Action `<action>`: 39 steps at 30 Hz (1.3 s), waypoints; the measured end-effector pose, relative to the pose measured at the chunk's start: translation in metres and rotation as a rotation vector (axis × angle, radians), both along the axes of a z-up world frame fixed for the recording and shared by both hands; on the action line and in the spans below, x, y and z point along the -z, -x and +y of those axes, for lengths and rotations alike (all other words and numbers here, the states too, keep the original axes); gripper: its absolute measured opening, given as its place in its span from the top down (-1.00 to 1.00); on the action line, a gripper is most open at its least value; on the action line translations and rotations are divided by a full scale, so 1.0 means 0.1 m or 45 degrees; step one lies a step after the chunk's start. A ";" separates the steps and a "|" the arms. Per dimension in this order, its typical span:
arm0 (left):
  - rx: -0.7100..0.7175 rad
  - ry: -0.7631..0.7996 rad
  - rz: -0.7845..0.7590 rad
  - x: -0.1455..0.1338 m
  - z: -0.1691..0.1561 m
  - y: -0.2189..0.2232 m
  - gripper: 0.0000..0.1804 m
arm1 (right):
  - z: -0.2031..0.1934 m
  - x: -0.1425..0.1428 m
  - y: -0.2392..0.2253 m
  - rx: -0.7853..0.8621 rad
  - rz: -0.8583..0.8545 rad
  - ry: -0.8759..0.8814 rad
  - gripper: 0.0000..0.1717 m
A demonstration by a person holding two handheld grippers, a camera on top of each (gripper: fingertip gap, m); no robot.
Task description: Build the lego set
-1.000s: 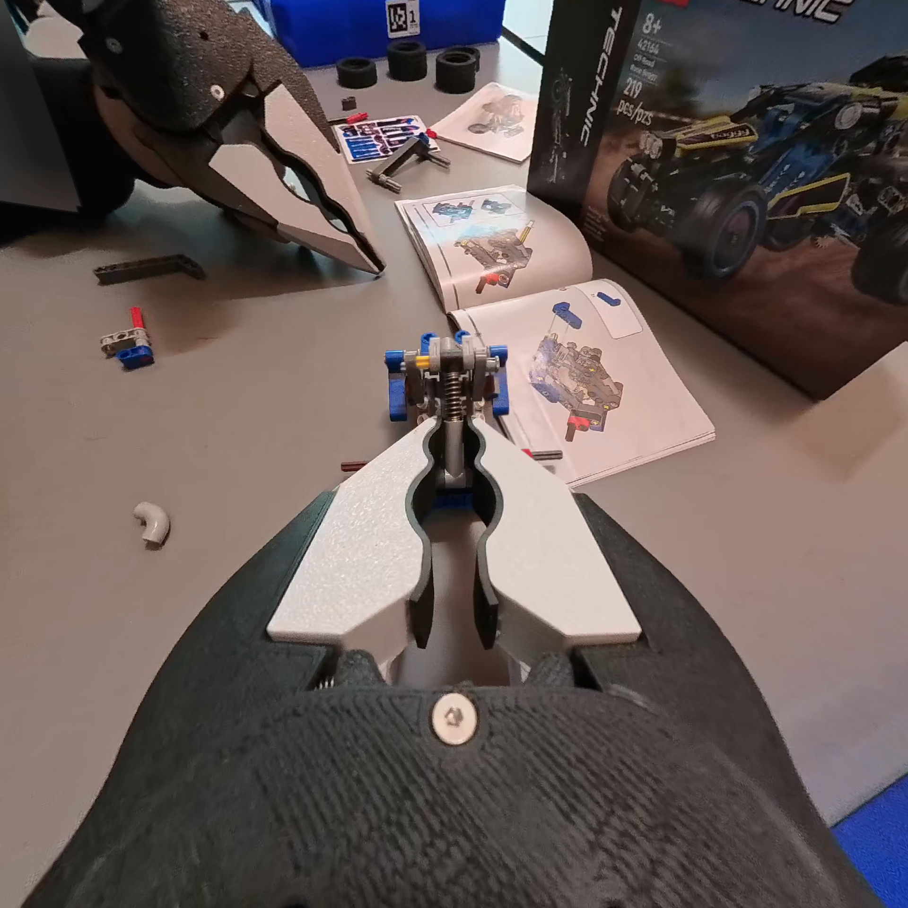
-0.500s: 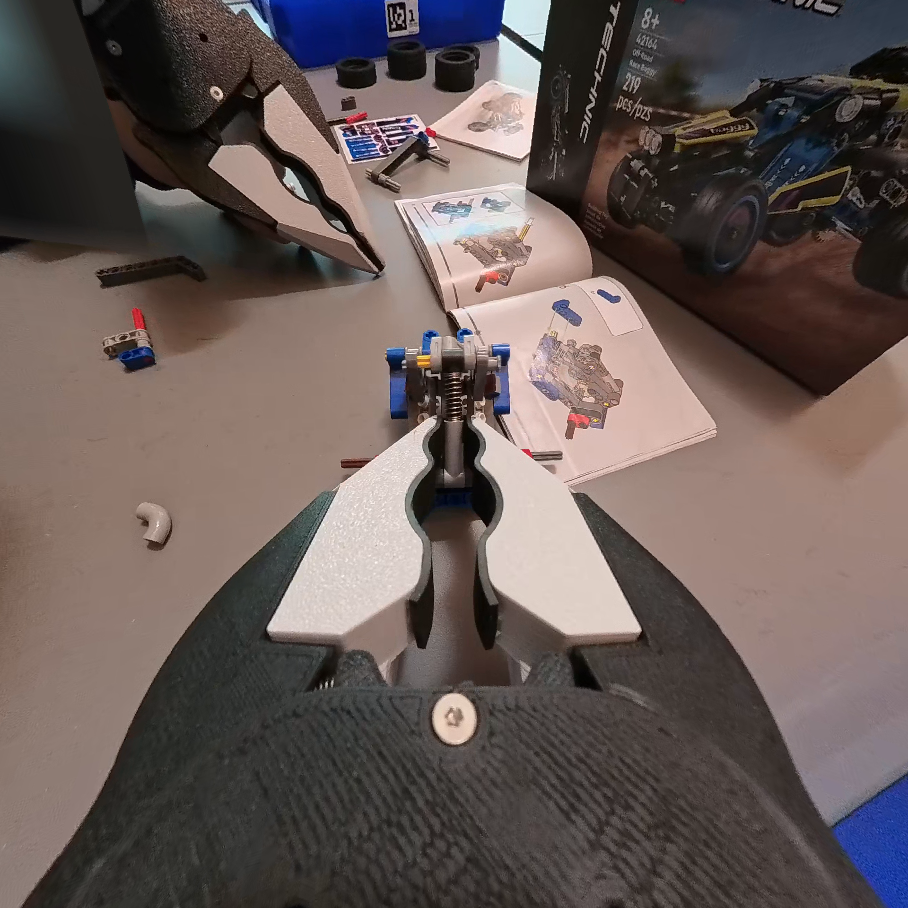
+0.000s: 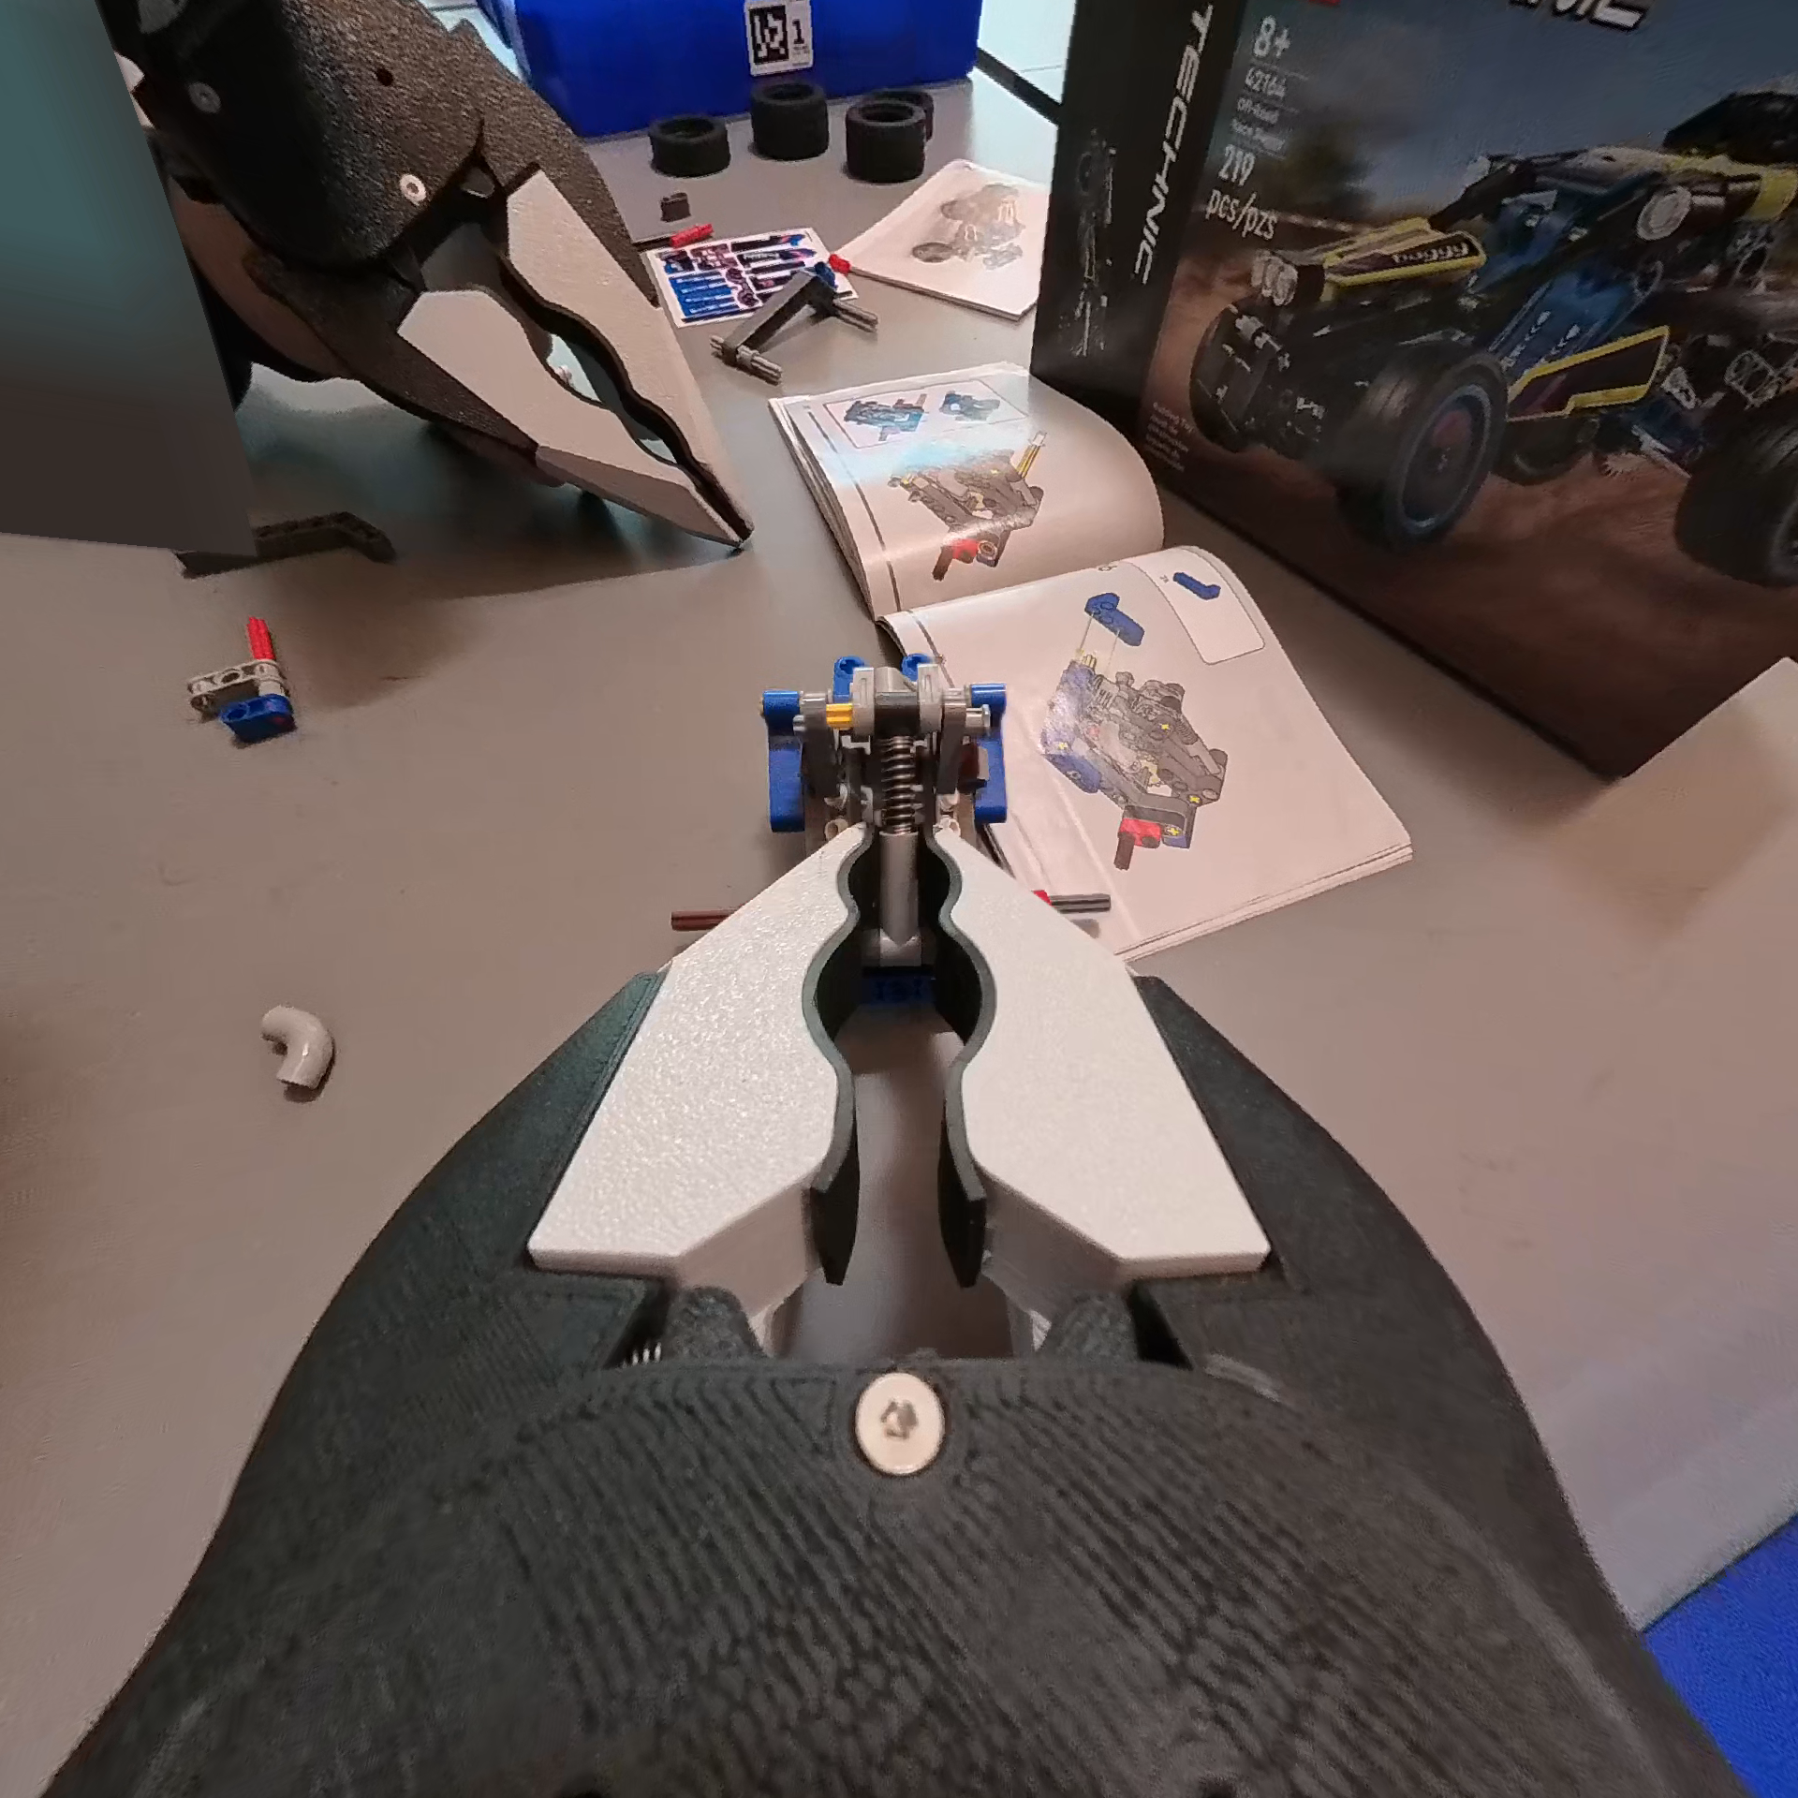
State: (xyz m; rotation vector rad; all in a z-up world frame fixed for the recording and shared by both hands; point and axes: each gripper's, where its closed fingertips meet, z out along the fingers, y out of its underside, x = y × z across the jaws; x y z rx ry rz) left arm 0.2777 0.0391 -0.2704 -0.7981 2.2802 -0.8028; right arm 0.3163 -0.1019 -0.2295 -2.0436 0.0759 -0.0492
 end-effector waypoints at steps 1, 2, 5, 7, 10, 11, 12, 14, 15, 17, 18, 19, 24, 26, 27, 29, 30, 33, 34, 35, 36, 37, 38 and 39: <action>0.000 -0.001 -0.001 0.00 0.00 0.00 1.00 | 0.00 0.00 0.00 0.004 -0.007 0.000 0.95; 0.000 -0.002 -0.002 0.00 0.00 0.00 1.00 | 0.01 0.00 0.00 0.005 -0.012 0.000 0.95; 0.001 0.000 0.000 0.00 0.00 0.00 1.00 | 0.03 -0.01 0.00 0.020 0.035 0.004 0.95; 0.001 0.002 0.002 0.00 0.00 0.00 1.00 | 0.05 -0.05 0.07 -0.004 0.172 -0.041 0.95; 0.001 0.000 0.000 0.00 0.00 0.00 1.00 | 0.04 -0.16 0.07 0.013 0.434 -0.179 0.96; 0.001 0.000 0.000 0.00 0.00 0.00 1.00 | 0.02 -0.18 0.05 0.028 0.505 -0.208 0.96; 0.001 0.000 0.000 0.00 0.00 0.00 1.00 | 0.00 -0.20 0.02 0.041 0.558 -0.236 0.96; 0.002 0.000 0.000 0.00 0.00 0.00 1.00 | -0.03 -0.24 -0.02 0.059 0.645 -0.297 0.96; 0.002 -0.001 -0.001 0.00 0.00 0.00 1.00 | -0.05 -0.26 -0.03 0.062 0.689 -0.326 0.95; 0.002 -0.001 -0.002 0.00 0.00 0.00 1.00 | -0.05 -0.32 -0.04 0.048 0.752 -0.392 0.95; 0.002 -0.002 -0.003 0.00 0.00 0.00 1.00 | -0.05 -0.34 -0.04 0.039 0.778 -0.418 0.96; 0.002 -0.003 -0.003 0.00 0.00 0.00 1.00 | -0.05 -0.36 -0.03 0.033 0.800 -0.436 0.96; 0.002 -0.005 -0.005 0.00 0.00 0.00 1.00 | -0.04 -0.36 -0.03 0.018 0.826 -0.462 0.96; 0.002 -0.004 -0.005 0.00 0.00 0.00 1.00 | -0.04 -0.37 -0.03 0.018 0.838 -0.475 0.95; 0.002 -0.005 -0.005 0.00 0.00 0.00 1.00 | -0.04 -0.37 -0.03 0.019 0.833 -0.471 0.95; 0.002 -0.006 -0.007 0.00 0.00 0.00 1.00 | -0.04 -0.38 -0.03 0.017 0.800 -0.473 0.95; 0.003 -0.007 -0.008 0.00 0.00 0.00 1.00 | -0.03 -0.38 -0.03 0.021 0.776 -0.464 0.95; 0.003 -0.009 -0.010 0.00 0.00 0.00 1.00 | -0.03 -0.41 -0.02 0.005 0.710 -0.475 0.95; 0.003 -0.009 -0.010 0.00 0.00 -0.01 1.00 | -0.03 -0.43 -0.02 0.003 0.699 -0.482 0.96; 0.003 -0.009 -0.011 0.00 0.00 0.00 1.00 | -0.03 -0.43 -0.02 0.005 0.695 -0.481 0.95; 0.003 -0.009 -0.011 0.00 0.00 -0.01 1.00 | -0.04 -0.43 -0.02 0.007 0.692 -0.475 0.96; 0.003 -0.009 -0.011 0.00 0.00 0.00 1.00 | -0.05 -0.42 -0.03 0.010 0.683 -0.470 0.96; 0.003 -0.010 -0.011 0.00 0.00 -0.01 1.00 | -0.06 -0.43 -0.04 0.017 0.672 -0.469 0.96; 0.003 -0.010 -0.012 0.00 0.00 -0.01 1.00 | -0.07 -0.43 -0.05 0.024 0.664 -0.469 0.96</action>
